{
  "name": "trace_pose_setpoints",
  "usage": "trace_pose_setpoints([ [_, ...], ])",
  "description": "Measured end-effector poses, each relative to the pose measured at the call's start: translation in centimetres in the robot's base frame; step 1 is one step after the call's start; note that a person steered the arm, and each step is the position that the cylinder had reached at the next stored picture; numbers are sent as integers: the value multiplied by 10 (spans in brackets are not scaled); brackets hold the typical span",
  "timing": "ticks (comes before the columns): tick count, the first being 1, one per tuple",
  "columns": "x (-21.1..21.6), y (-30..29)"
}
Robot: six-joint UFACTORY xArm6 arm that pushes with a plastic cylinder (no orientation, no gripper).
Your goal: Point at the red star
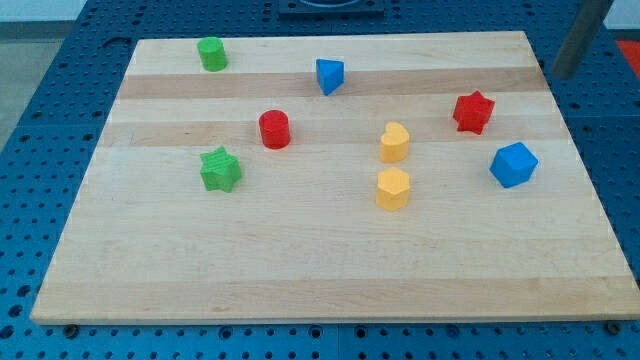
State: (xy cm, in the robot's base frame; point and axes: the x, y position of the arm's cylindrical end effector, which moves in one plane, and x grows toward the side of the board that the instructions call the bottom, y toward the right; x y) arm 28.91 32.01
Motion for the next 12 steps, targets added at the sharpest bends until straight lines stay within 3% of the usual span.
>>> trace_pose_setpoints([
  [8, 42, -5],
  [9, 80, -13],
  [12, 91, -86],
])
